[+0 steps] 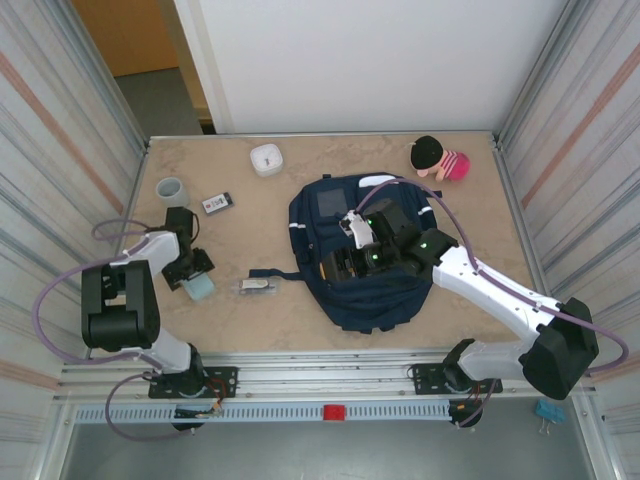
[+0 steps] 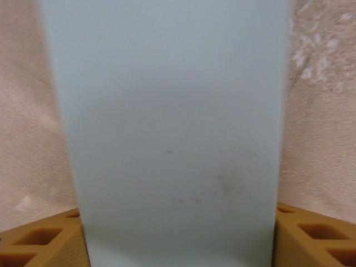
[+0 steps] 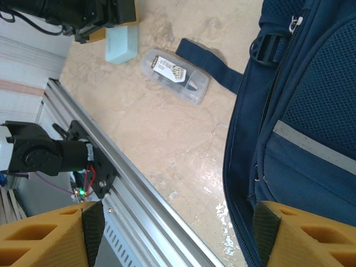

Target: Pack the student bag

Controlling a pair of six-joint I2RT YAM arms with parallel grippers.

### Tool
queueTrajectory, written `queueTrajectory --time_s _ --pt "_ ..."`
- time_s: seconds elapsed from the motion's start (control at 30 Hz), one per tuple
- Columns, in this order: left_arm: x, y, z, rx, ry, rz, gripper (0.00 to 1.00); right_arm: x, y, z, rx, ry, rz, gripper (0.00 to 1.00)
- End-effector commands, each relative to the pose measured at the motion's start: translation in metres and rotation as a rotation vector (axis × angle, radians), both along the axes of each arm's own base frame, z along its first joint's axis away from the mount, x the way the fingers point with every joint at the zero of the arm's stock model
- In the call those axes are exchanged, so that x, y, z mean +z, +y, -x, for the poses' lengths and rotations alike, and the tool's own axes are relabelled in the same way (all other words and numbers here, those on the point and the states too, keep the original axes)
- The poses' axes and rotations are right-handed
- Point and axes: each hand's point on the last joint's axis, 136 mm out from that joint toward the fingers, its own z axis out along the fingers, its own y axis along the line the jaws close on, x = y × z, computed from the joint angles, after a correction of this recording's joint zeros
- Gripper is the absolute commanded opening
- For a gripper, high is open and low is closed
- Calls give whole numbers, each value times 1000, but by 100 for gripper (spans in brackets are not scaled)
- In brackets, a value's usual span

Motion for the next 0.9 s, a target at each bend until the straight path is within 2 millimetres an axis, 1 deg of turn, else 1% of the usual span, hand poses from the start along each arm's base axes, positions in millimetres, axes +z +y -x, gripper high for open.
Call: queueTrajectory --time_s 0.0,0.07,0.17,0.27,0.33,0.4,0.43,0.5,0.57,0.63,0.7,0.77,0.87 --pt "17 -5 -6 -38 -35 -34 64 19 4 -4 11 -57 -49 72" --pt "31 -14 -8 -72 -77 -35 63 21 4 -7 -1 -54 -75 72" --pt "61 -40 -12 -154 -184 -11 61 29 5 -13 -13 -54 -126 72" --pt "95 -78 -16 -258 -324 76 60 38 4 -24 -46 -76 -187 72" --pt "117 -104 -13 -293 -409 167 59 43 3 -34 -84 -82 -228 72" --pt "133 -124 -8 -268 -466 284 59 45 5 -39 -113 -93 -248 72" --pt "140 -134 -6 -253 -496 356 59 46 8 -40 -123 -106 -257 71" --pt "151 -147 0 -189 -538 467 58 45 17 -36 -132 -131 -267 71" --pt "158 -156 5 -115 -569 563 58 42 27 -30 -146 -166 -283 71" --pt "160 -160 11 -42 -582 620 57 40 34 -25 -178 -189 -324 71" --pt "157 -167 19 32 -571 683 57 37 43 -19 -192 -208 -358 71" --pt "150 -174 25 91 -544 739 57 32 51 -13 -197 -228 -353 71" --pt "145 -181 31 156 -516 795 56 31 66 -4 -179 -261 -349 71"
